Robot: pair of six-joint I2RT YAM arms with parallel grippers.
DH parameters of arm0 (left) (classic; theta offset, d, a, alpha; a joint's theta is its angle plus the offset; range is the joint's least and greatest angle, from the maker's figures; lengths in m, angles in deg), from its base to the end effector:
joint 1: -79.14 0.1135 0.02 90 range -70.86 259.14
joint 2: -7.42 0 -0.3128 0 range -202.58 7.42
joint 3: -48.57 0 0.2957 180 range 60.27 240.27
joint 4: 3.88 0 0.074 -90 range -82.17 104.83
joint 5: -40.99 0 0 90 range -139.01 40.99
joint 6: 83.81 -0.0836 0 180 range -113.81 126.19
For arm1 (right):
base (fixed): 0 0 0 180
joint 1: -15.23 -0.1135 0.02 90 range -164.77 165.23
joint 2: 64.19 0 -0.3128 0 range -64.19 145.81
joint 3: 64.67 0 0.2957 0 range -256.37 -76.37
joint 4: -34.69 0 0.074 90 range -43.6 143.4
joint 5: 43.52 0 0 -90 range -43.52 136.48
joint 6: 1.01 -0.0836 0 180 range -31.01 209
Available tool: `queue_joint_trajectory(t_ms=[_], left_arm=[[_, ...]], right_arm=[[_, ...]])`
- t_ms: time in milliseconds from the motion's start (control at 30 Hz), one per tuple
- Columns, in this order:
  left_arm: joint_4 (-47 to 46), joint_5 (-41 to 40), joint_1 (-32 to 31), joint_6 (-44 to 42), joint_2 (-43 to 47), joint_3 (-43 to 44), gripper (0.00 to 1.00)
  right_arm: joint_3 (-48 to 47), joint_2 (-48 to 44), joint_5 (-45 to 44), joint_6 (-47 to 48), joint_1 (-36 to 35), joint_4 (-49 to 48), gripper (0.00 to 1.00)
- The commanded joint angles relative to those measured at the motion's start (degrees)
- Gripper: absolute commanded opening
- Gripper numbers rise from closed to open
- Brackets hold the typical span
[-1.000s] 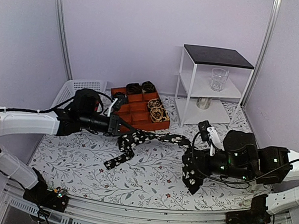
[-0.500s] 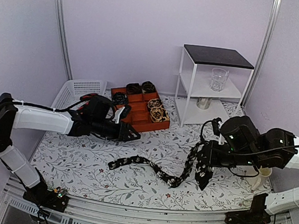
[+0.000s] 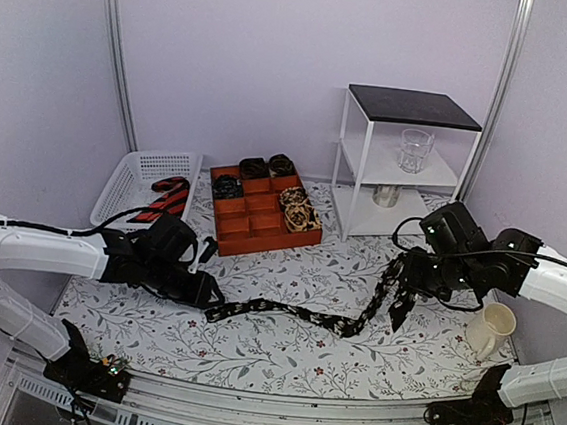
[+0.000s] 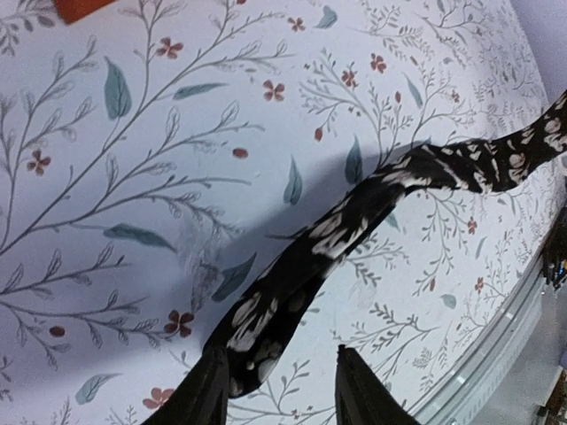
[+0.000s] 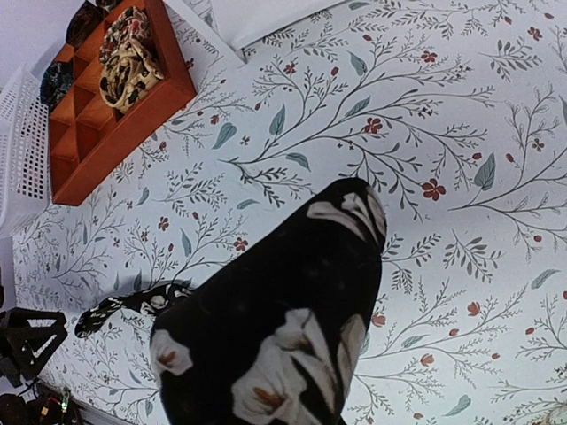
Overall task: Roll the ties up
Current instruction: Flatten out the tie at the center of the board.
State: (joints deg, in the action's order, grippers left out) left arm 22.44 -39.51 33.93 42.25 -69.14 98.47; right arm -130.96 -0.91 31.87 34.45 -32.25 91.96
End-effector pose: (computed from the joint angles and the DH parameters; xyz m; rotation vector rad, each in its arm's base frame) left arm 0.2056 -0.2267 0.1601 0.2857 2.6431 -0.7470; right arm 0.1947 0.1812 0.2827 0.2595 2.5129 0.4289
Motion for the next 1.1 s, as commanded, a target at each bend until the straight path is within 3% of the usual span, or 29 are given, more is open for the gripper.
queue_joint_trajectory(t_ms=[0, 300, 633, 800, 900, 1000, 1067], left_arm=[[2.6, -0.7, -1.3, -1.7, 4.9, -2.7, 0.43], [2.0, -7.1, -4.6, -6.2, 7.1, -4.5, 0.61], [-1.7, -4.4, -5.2, -13.6, 0.0, -4.2, 0.64], [-0.6, -6.7, -5.2, -15.7, -4.3, -2.3, 0.63], [0.1, -7.5, -5.3, -16.3, -5.8, -1.3, 0.49], [2.8, -9.5, -5.4, -15.3, -5.5, -0.1, 0.15], [4.9, -9.4, -5.4, -13.3, -4.4, 0.4, 0.0]], right_arm=[[1.6, 1.1, 2.5, 3.1, 2.7, -4.1, 0.0], [2.9, 0.9, 4.1, 4.7, 5.6, -6.5, 0.0], [4.5, 0.1, 5.9, 5.7, 8.5, -7.5, 0.0], [5.0, 0.1, 6.6, 6.3, 9.7, -7.9, 0.0], [5.1, -0.1, 6.8, 6.4, 10.0, -7.9, 0.0], [5.5, -0.8, 7.0, 6.6, 11.0, -7.4, 0.0], [5.7, -1.6, 6.2, 6.3, 12.3, -5.3, 0.0]])
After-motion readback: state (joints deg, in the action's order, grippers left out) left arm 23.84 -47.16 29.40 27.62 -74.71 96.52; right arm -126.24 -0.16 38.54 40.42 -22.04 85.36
